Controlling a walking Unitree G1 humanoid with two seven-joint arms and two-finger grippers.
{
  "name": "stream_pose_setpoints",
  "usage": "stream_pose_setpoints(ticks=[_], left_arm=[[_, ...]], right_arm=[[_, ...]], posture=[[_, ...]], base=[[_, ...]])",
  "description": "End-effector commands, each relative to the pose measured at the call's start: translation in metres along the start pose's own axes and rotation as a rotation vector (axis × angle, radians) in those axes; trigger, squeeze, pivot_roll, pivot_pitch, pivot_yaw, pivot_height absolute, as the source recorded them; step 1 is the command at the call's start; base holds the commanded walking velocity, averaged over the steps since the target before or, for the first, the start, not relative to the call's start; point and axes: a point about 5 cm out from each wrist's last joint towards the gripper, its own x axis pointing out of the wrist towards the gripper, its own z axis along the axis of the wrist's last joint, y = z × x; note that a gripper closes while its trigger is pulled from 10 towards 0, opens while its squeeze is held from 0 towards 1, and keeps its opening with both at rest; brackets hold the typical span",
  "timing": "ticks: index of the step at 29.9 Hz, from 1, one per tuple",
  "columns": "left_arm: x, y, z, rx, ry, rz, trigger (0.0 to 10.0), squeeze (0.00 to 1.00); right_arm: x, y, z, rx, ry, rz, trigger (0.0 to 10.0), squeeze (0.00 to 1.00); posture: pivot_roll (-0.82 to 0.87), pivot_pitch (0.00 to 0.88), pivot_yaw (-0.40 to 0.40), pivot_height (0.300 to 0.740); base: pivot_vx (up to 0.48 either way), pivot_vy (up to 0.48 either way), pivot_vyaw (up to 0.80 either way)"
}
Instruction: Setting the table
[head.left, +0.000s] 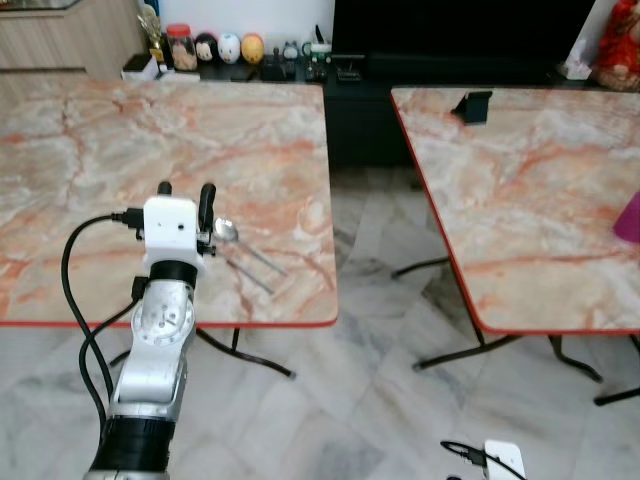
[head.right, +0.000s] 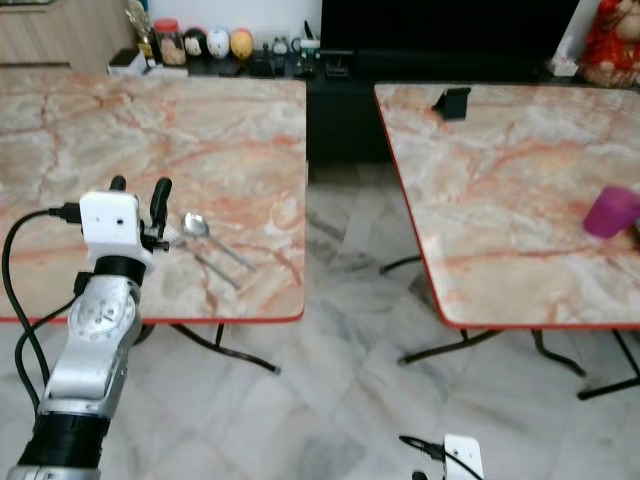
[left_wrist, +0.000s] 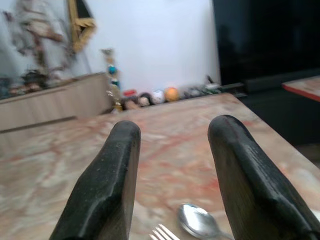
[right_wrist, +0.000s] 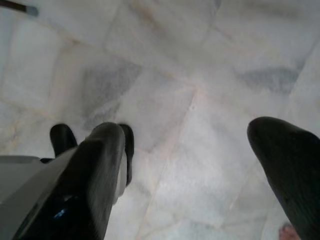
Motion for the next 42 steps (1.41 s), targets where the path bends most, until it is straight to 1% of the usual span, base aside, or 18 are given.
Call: stream_pose_setpoints(ticks=[1,9,19,21,28,33,34,35,36,38,40,42], left_arm=[[0.002,0.000,0.006,0.019,-0.030,0.001,10.0,0.00],[0.003,0.004,0.007,0.027,-0.037,0.006,10.0,0.00],[0.004,0.009,0.006,0.041,-0.033,0.043,10.0,0.00],[0.002,0.016,-0.001,0.057,0.003,0.086,10.0,0.00],[-0.002,0.025,-0.005,0.082,0.018,0.108,10.0,0.00],[-0.006,0.039,-0.014,0.116,0.047,0.149,10.0,0.00],[-0.007,0.043,-0.017,0.127,0.057,0.160,10.0,0.00],[-0.012,0.053,-0.025,0.152,0.084,0.187,10.0,0.00],[-0.015,0.058,-0.029,0.161,0.099,0.202,10.0,0.00],[-0.018,0.061,-0.033,0.162,0.116,0.213,10.0,0.00],[-0.027,0.067,-0.045,0.194,0.163,0.221,10.0,0.00],[-0.031,0.068,-0.050,0.220,0.177,0.216,10.0,0.00]], right_arm=[[0.000,-0.002,-0.001,-0.002,0.001,-0.007,10.0,0.00],[0.000,0.000,-0.001,-0.024,-0.006,0.004,10.0,0.00],[0.000,0.000,-0.001,-0.022,-0.002,0.003,10.0,0.00],[0.000,0.000,-0.001,-0.030,0.000,0.006,10.0,0.00],[0.000,0.000,-0.001,-0.037,0.002,0.006,10.0,0.00],[0.000,-0.001,0.000,-0.039,0.001,0.006,10.0,0.00],[0.000,-0.001,0.000,-0.040,0.001,0.006,10.0,0.00],[0.000,-0.001,0.000,-0.042,0.002,0.006,10.0,0.00],[0.000,-0.001,0.000,-0.043,0.002,0.006,10.0,0.00],[0.000,-0.001,0.000,-0.043,0.002,0.005,10.0,0.00],[0.000,-0.002,0.000,-0.036,0.000,0.003,10.0,0.00],[0.000,-0.002,0.000,-0.032,-0.001,0.001,10.0,0.00]], posture=[[0.08,0.000,-0.033,0.740],[0.09,0.000,-0.028,0.740],[0.09,0.000,-0.024,0.740],[0.09,0.000,-0.026,0.740],[0.09,0.000,-0.029,0.740],[0.09,0.000,-0.033,0.740],[0.09,0.000,-0.033,0.740],[0.09,0.000,-0.036,0.740],[0.09,0.000,-0.036,0.740],[0.09,0.000,-0.037,0.740],[0.10,0.000,-0.038,0.740],[0.10,0.000,-0.038,0.740]], base=[[0.000,0.000,0.00],[0.000,0.000,0.00],[0.000,0.000,0.71],[0.000,0.000,0.80],[0.000,0.000,0.80],[0.000,0.000,0.80],[0.000,0.000,0.80],[0.000,0.000,0.80],[0.000,0.000,0.80],[0.000,0.000,0.80],[0.000,0.000,0.00],[0.000,0.000,0.00]])
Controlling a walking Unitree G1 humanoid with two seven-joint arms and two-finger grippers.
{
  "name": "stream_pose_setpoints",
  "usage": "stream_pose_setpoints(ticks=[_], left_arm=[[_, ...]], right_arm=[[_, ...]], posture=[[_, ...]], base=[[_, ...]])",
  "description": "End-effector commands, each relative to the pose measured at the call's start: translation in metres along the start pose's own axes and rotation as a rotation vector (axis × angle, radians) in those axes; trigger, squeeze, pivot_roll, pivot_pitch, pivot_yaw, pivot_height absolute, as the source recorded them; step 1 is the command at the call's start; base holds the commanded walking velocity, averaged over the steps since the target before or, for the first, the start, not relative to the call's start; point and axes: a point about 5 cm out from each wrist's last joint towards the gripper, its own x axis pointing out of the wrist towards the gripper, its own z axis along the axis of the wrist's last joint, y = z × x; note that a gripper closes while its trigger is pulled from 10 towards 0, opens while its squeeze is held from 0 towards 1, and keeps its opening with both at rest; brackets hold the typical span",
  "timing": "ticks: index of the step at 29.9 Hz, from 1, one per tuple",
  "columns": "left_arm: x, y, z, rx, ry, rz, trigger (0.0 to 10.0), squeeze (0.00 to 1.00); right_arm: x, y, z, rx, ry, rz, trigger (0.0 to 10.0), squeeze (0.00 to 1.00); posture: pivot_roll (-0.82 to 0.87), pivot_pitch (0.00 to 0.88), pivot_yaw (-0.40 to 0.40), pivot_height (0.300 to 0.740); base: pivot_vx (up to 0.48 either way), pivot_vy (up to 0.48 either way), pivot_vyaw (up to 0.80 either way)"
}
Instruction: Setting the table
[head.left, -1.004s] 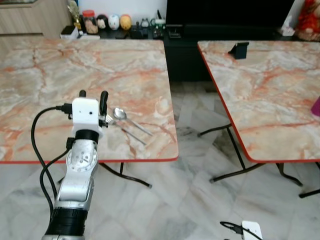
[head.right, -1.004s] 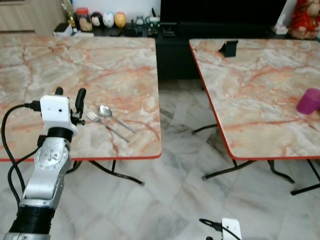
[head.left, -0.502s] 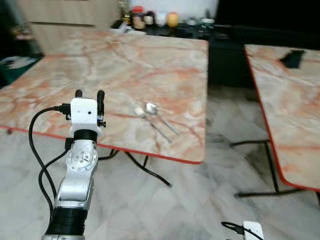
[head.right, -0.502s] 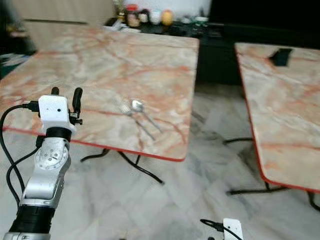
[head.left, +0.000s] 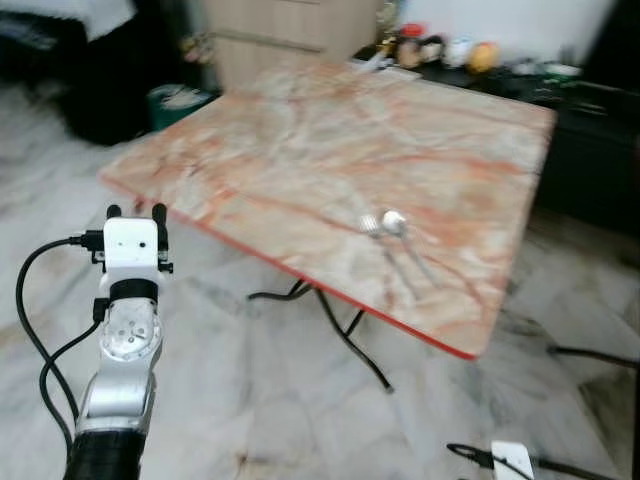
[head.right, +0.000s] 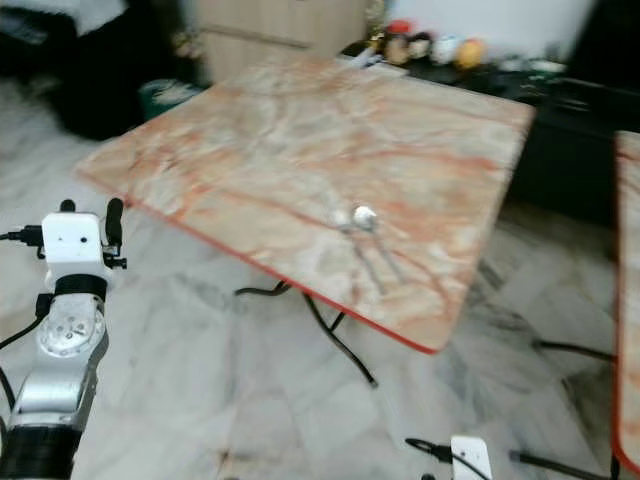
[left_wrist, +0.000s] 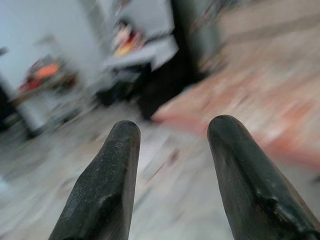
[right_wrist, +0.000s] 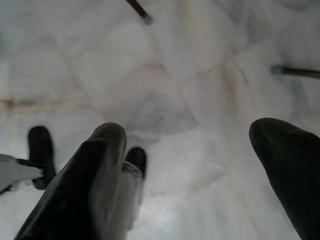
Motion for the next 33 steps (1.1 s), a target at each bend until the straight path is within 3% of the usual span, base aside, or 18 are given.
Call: stream_pose_setpoints(ticks=[1,2,3,4,5,6,7,9,10,13,14,15,16,17,20,26,33], left_arm=[[-0.004,-0.006,-0.005,0.027,-0.005,-0.010,10.0,0.00],[-0.006,-0.005,-0.010,0.035,0.010,-0.005,10.0,0.00],[-0.013,-0.001,-0.032,0.070,0.081,0.013,10.0,0.00],[-0.013,-0.001,-0.032,0.070,0.081,0.013,10.0,0.00],[-0.023,0.003,-0.059,0.109,0.189,0.024,10.0,0.00],[-0.028,0.005,-0.072,0.120,0.244,0.025,10.0,0.00],[-0.028,0.005,-0.072,0.120,0.244,0.025,10.0,0.00],[-0.038,0.005,-0.092,0.102,0.351,0.008,10.0,0.00],[-0.052,0.004,-0.115,0.083,0.474,-0.030,10.0,0.00],[-0.067,0.002,-0.134,0.102,0.582,-0.077,10.0,0.00],[-0.082,-0.001,-0.150,0.049,0.709,-0.100,10.0,0.00],[-0.091,-0.005,-0.157,0.023,0.773,-0.127,10.0,0.00],[-0.091,-0.005,-0.157,0.023,0.773,-0.127,10.0,0.00],[-0.104,-0.011,-0.166,0.006,0.847,-0.166,10.0,0.00],[-0.116,-0.018,-0.172,0.000,0.902,-0.213,10.0,0.00],[-0.146,-0.026,-0.185,0.034,1.017,-0.303,10.0,0.00],[-0.148,-0.031,-0.186,0.045,1.018,-0.344,10.0,0.00]], right_arm=[[-0.002,-0.008,-0.007,0.008,0.017,-0.020,10.0,0.00],[-0.002,-0.008,-0.007,0.008,0.016,-0.020,10.0,0.00],[-0.002,-0.008,-0.007,0.009,0.015,-0.019,10.0,0.00],[-0.002,-0.008,-0.007,0.009,0.015,-0.019,10.0,0.00],[-0.002,-0.008,-0.007,0.009,0.015,-0.020,10.0,0.00],[-0.002,-0.008,-0.007,0.009,0.015,-0.022,10.0,0.00],[-0.002,-0.008,-0.007,0.009,0.015,-0.022,10.0,0.00],[-0.002,-0.008,-0.007,0.011,0.014,-0.024,10.0,0.00],[-0.002,-0.008,-0.007,0.014,0.013,-0.028,10.0,0.00],[-0.002,-0.008,-0.007,0.015,0.013,-0.029,10.0,0.00],[-0.002,-0.008,-0.006,0.016,0.013,-0.029,10.0,0.00],[-0.002,-0.008,-0.006,0.017,0.012,-0.030,10.0,0.00],[-0.002,-0.008,-0.006,0.017,0.012,-0.030,10.0,0.00],[-0.002,-0.008,-0.006,0.019,0.011,-0.030,10.0,0.00],[-0.002,-0.008,-0.006,0.019,0.009,-0.031,10.0,0.00],[-0.002,-0.007,-0.006,0.035,0.000,-0.038,10.0,0.00],[-0.002,-0.006,-0.006,0.042,-0.005,-0.036,10.0,0.00]], posture=[[0.10,0.000,-0.039,0.740],[0.10,0.000,-0.040,0.740],[0.10,0.000,-0.044,0.740],[0.10,0.000,-0.044,0.740],[0.09,0.000,-0.044,0.740],[0.09,0.000,-0.044,0.740],[0.09,0.000,-0.044,0.740],[0.09,0.000,-0.046,0.740],[0.09,0.000,-0.047,0.740],[0.09,0.000,-0.053,0.740],[0.09,0.000,-0.052,0.740],[0.09,0.000,-0.053,0.740],[0.09,0.000,-0.053,0.740],[0.09,0.000,-0.053,0.740],[0.08,0.000,-0.052,0.740],[0.06,0.000,-0.039,0.740],[0.05,0.000,-0.026,0.740]], base=[[0.000,0.000,0.00],[0.000,0.000,0.00],[0.000,0.000,0.00],[0.000,0.000,0.00],[0.000,0.000,0.00],[0.000,0.000,0.00],[0.000,0.000,0.00],[0.000,0.000,0.00],[0.000,0.000,0.00],[0.000,0.000,0.00],[0.000,0.000,0.00],[0.000,0.000,0.00],[0.000,0.000,0.00],[0.000,0.000,0.00],[0.000,0.000,0.00],[0.000,0.000,0.00],[0.000,0.000,0.00]])
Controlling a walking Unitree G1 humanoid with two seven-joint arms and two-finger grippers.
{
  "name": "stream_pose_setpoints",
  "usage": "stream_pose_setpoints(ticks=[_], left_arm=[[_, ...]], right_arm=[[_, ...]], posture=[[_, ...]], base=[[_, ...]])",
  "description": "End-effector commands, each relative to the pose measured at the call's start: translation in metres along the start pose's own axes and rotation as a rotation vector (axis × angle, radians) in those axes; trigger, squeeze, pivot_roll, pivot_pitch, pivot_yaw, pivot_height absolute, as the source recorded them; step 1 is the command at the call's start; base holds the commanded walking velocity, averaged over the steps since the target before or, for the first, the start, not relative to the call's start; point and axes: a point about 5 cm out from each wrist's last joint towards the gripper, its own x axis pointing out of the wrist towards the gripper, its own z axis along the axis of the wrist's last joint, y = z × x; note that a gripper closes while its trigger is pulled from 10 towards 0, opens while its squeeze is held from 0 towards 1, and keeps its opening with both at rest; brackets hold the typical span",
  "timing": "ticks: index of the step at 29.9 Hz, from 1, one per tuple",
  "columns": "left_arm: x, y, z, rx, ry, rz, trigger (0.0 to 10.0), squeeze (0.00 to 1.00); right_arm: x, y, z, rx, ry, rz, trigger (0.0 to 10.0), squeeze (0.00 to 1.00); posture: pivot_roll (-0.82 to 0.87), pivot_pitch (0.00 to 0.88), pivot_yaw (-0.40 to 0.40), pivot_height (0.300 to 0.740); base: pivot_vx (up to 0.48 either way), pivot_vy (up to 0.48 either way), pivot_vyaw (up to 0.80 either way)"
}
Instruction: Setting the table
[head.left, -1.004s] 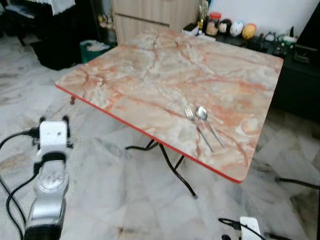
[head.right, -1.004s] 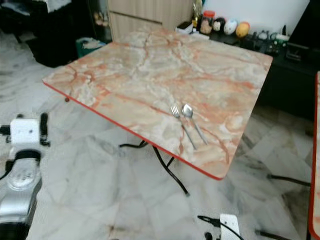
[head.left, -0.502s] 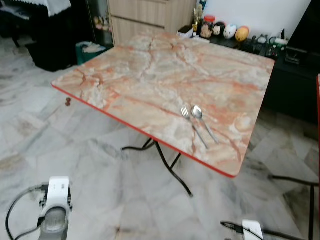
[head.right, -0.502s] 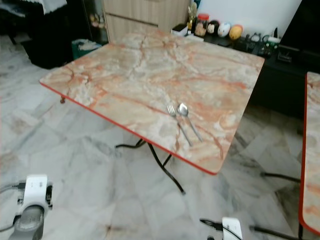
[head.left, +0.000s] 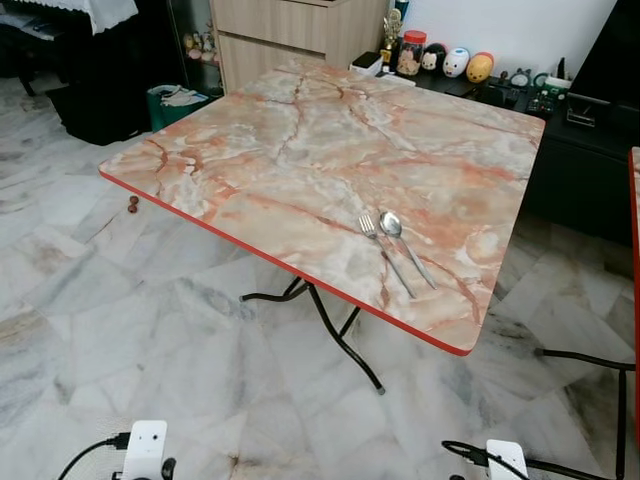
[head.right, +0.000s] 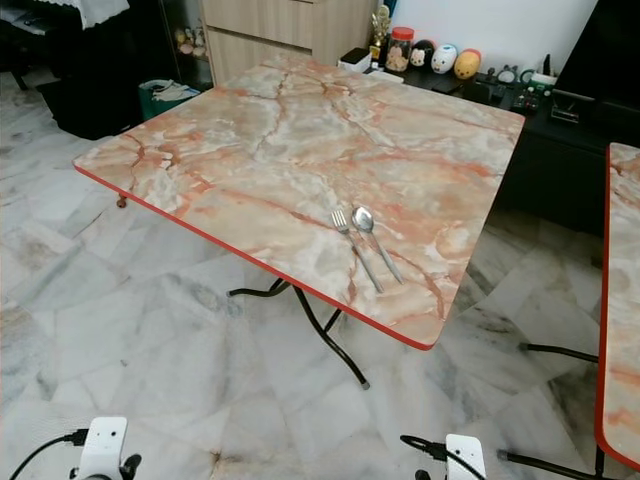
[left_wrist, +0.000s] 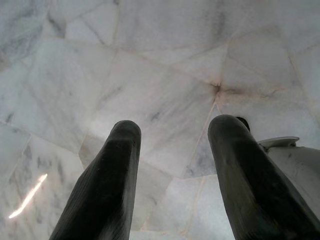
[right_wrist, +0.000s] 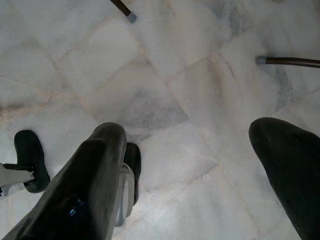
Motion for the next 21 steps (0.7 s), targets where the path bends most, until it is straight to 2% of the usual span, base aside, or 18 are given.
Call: stream_pose_setpoints(ticks=[1,6,7,18,20,21], left_arm=[[0.000,-0.003,0.001,0.040,-0.006,-0.022,10.0,0.00],[0.001,-0.003,0.004,0.082,-0.024,-0.036,10.0,0.00],[0.001,-0.002,0.004,0.087,-0.024,-0.036,10.0,0.00],[0.000,0.007,0.000,0.136,-0.005,-0.030,10.0,0.00],[0.000,0.008,0.000,0.134,-0.007,-0.023,10.0,0.00],[0.001,0.010,0.001,0.134,-0.009,-0.016,10.0,0.00]], right_arm=[[0.000,-0.001,0.000,0.021,-0.009,-0.012,10.0,0.00],[-0.001,-0.001,0.000,0.070,-0.035,-0.042,10.0,0.00],[-0.001,0.000,-0.001,0.106,-0.042,-0.054,10.0,0.00],[-0.002,0.002,0.000,0.169,-0.113,-0.115,10.0,0.00],[0.000,0.023,0.037,0.138,-0.286,-0.125,10.0,0.00],[-0.001,0.023,0.049,0.134,-0.348,-0.148,10.0,0.00]], posture=[[0.05,0.000,-0.024,0.740],[0.04,0.000,-0.009,0.740],[0.03,0.000,0.005,0.740],[0.01,0.000,0.048,0.740],[0.02,0.000,0.047,0.740],[0.02,0.000,0.048,0.740]], base=[[0.000,0.000,0.00],[0.000,0.000,0.00],[0.000,0.000,0.00],[0.000,0.000,0.00],[0.000,0.000,0.00],[0.000,0.000,0.00]])
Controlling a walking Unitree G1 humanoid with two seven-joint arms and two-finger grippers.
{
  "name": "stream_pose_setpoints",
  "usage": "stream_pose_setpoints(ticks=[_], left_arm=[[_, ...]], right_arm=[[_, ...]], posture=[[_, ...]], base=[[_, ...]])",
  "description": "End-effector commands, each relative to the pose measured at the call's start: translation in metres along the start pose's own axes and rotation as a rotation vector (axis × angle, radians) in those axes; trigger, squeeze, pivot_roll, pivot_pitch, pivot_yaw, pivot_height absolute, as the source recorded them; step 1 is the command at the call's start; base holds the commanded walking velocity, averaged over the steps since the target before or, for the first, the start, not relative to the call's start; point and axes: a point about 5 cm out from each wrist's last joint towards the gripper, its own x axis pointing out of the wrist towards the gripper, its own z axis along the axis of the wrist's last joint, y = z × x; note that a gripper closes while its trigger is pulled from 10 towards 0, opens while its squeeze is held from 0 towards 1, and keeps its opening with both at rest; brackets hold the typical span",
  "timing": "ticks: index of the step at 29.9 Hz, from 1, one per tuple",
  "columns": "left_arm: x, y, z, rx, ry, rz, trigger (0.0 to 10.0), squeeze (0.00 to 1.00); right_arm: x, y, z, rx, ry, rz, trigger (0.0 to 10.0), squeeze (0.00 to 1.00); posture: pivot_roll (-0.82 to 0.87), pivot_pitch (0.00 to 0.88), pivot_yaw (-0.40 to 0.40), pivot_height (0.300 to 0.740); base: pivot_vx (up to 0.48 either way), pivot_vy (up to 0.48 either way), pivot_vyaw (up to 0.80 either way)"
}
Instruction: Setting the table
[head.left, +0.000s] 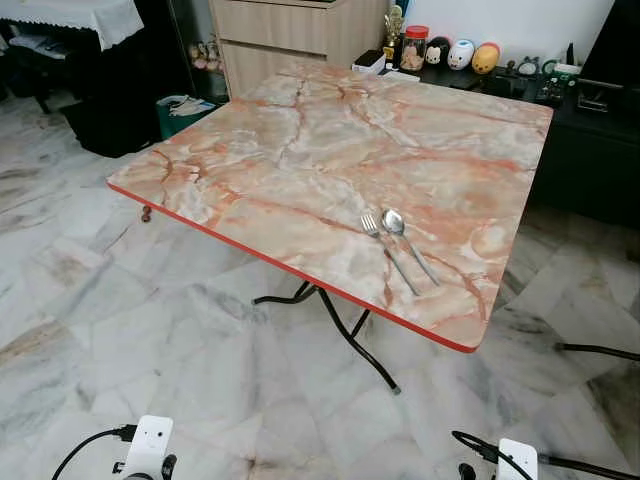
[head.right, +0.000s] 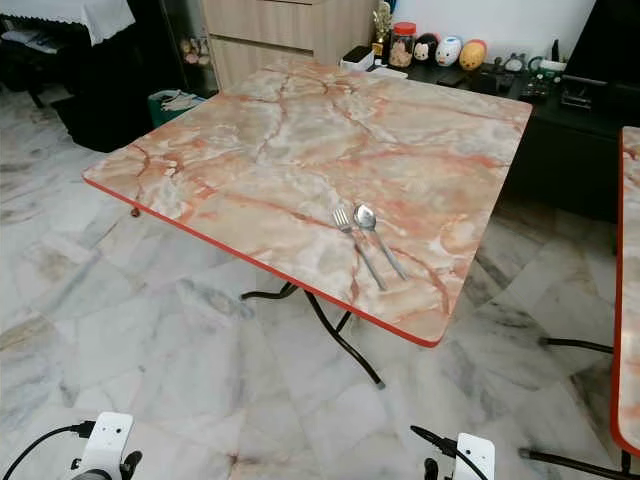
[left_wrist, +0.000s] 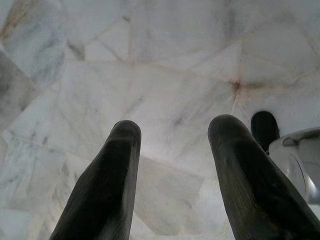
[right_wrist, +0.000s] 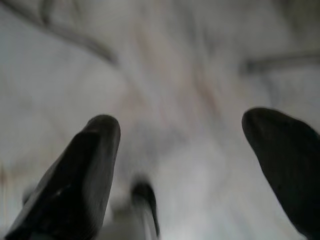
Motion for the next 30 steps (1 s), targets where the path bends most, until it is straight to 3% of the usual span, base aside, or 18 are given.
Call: stream_pose_setpoints(ticks=[1,10,18,25,26,30], left_arm=[[0.000,0.004,0.000,0.013,-0.003,0.007,10.0,0.00],[0.000,0.010,-0.002,-0.001,0.010,0.034,10.0,0.00],[0.000,0.007,-0.002,0.009,0.008,0.028,10.0,0.00],[-0.001,0.009,-0.004,0.002,0.016,0.036,10.0,0.00],[-0.001,0.009,-0.004,0.000,0.017,0.036,10.0,0.00],[-0.001,0.008,-0.006,-0.008,0.020,0.039,10.0,0.00]], right_arm=[[0.005,0.009,0.027,-0.001,-0.126,-0.008,10.0,0.00],[0.006,0.016,0.071,-0.022,-0.354,-0.020,10.0,0.00],[-0.007,0.000,0.087,-0.021,-0.542,-0.201,10.0,0.00],[-0.019,-0.013,0.096,0.000,-0.628,-0.282,10.0,0.00],[-0.024,-0.013,0.106,-0.033,-0.689,-0.293,10.0,0.00],[-0.037,-0.011,0.137,-0.026,-0.809,-0.326,10.0,0.00]], posture=[[0.02,0.000,0.048,0.740],[0.02,0.000,0.038,0.740],[0.03,0.000,0.024,0.740],[0.03,0.000,0.017,0.740],[0.02,0.000,0.015,0.740],[0.02,0.000,0.009,0.740]], base=[[0.000,0.000,0.00],[0.000,0.000,0.00],[0.000,0.000,0.00],[0.000,0.000,0.00],[0.000,0.000,0.00],[0.000,0.000,0.00]])
